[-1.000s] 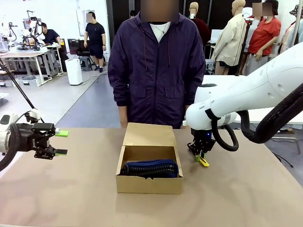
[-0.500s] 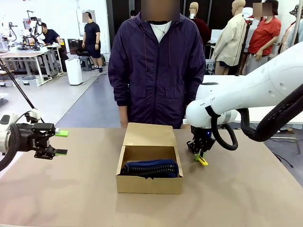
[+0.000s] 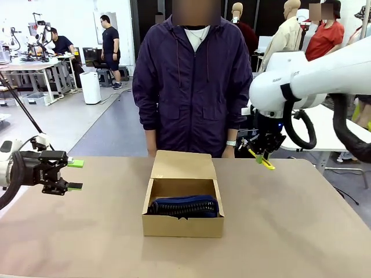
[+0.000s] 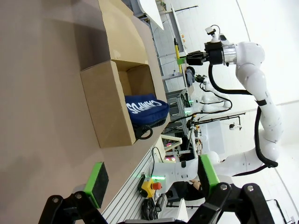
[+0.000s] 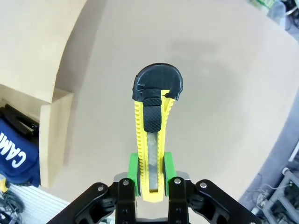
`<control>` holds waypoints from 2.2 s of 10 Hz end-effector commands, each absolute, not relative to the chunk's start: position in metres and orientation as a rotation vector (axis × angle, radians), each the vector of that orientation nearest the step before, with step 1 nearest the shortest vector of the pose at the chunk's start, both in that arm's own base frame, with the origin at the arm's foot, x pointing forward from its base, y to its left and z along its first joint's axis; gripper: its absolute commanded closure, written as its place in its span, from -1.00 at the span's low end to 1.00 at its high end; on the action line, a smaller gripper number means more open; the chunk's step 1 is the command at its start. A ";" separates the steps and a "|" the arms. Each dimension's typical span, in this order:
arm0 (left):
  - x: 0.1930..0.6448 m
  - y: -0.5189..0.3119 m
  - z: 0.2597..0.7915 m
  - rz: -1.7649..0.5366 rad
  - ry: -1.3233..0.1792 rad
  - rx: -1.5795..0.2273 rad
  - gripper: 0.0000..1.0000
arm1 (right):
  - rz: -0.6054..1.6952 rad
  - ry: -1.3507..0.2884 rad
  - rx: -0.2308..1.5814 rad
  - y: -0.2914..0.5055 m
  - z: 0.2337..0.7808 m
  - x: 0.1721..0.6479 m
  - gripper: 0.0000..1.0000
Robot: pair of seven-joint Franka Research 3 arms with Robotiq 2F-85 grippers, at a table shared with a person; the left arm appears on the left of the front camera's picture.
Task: Pack the items into the box.
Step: Pick up the item indicated by the person and place it inside the Mailer Box.
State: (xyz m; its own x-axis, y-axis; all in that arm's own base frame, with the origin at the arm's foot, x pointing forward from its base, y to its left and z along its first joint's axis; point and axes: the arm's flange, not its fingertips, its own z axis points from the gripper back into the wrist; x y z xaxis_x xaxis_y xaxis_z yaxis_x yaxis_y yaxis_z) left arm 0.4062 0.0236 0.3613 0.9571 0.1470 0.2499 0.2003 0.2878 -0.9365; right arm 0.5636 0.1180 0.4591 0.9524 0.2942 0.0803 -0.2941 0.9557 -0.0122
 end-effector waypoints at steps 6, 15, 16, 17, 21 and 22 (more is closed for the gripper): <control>0.404 0.026 0.365 -0.039 -0.304 -1.292 -1.00 | 0.443 -0.129 -0.030 0.152 0.468 0.576 1.00; 0.404 0.026 0.365 -0.039 -0.304 -1.292 -1.00 | 1.341 -0.099 0.008 0.347 0.460 0.528 1.00; 0.404 0.026 0.365 -0.039 -0.304 -1.292 -1.00 | 1.373 -0.141 0.044 0.353 0.454 0.523 1.00; 0.404 0.026 0.365 -0.039 -0.304 -1.292 -1.00 | 1.343 -0.122 0.021 0.354 0.448 0.522 1.00; 0.404 0.026 0.365 -0.039 -0.304 -1.292 -1.00 | 1.378 -0.042 0.060 0.360 0.424 0.521 1.00; 0.404 0.026 0.365 -0.039 -0.304 -1.292 -1.00 | 1.388 -0.014 0.074 0.363 0.414 0.521 1.00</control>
